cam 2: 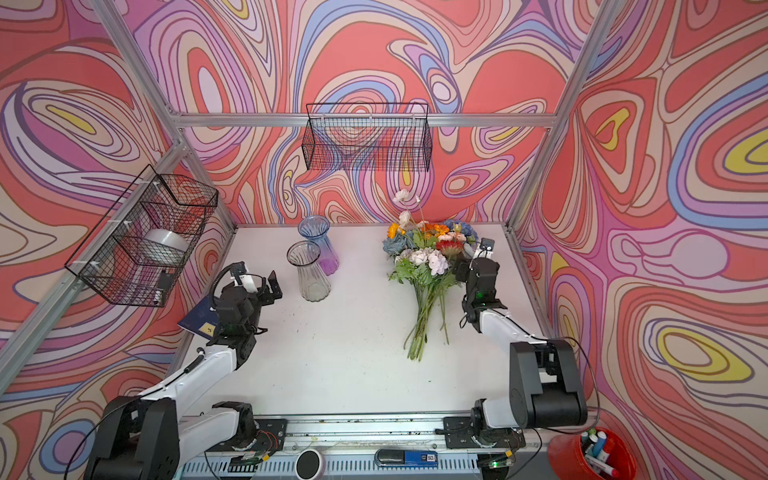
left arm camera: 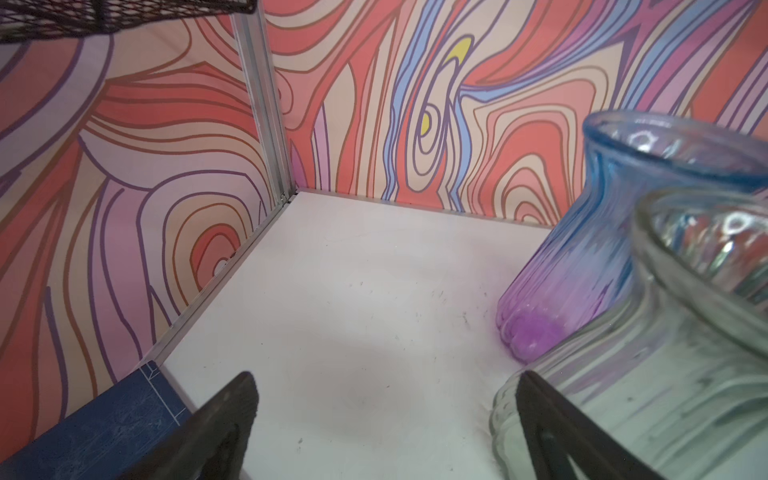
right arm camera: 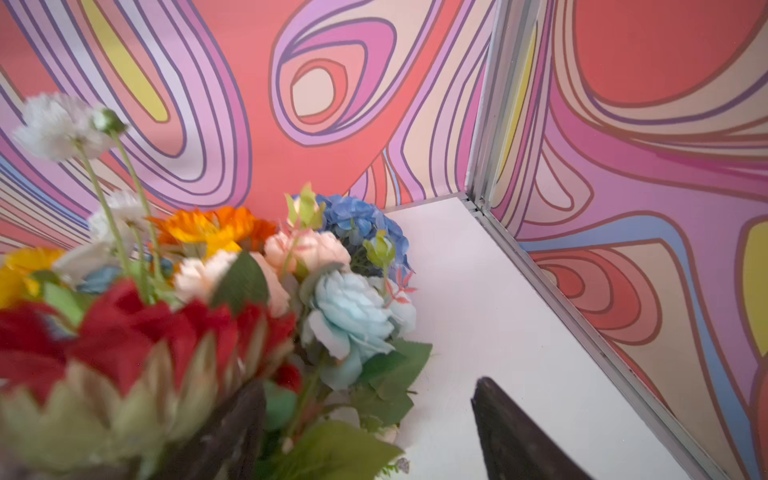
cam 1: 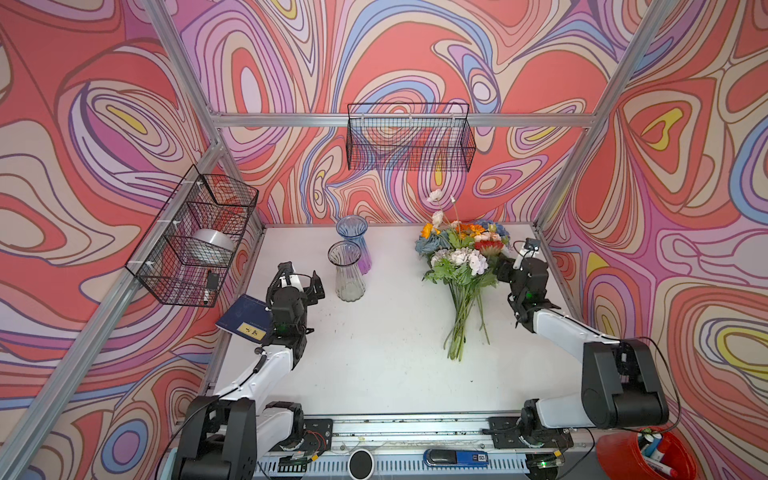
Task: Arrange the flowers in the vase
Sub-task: 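Reach the right gripper toward the clear ribbed glass vase while the left arm shifts forward, then grasp the rim of the clear glass vase with the right gripper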
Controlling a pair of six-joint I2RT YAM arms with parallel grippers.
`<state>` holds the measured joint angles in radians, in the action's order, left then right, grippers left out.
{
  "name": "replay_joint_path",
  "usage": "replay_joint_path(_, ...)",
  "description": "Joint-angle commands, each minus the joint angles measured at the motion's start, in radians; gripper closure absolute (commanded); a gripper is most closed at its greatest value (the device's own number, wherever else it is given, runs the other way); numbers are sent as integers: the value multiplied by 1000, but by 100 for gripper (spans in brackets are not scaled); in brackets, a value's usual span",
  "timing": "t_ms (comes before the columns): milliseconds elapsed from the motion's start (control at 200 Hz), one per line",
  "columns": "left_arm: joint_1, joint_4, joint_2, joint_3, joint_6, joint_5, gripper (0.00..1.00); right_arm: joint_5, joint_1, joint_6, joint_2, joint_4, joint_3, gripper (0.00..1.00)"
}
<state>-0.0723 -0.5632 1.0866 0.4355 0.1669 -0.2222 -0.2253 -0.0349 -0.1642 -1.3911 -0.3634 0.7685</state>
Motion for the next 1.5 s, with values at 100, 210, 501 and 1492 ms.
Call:
replay_joint_path(100, -5, 219, -128, 2, 261, 100, 0, 6, -83, -138, 91, 462, 186, 20)
replay_joint_path(210, -13, 256, -135, -8, 365, 220, 0, -35, -89, -154, 86, 577, 255, 19)
replay_joint_path(501, -92, 345, -140, -7, 436, 360, 0, 94, -148, -273, 73, 892, 457, 24)
replay_joint_path(1492, -100, 287, -310, -168, 540, 443, 0, 308, -731, -450, -678, 944, 1284, 56)
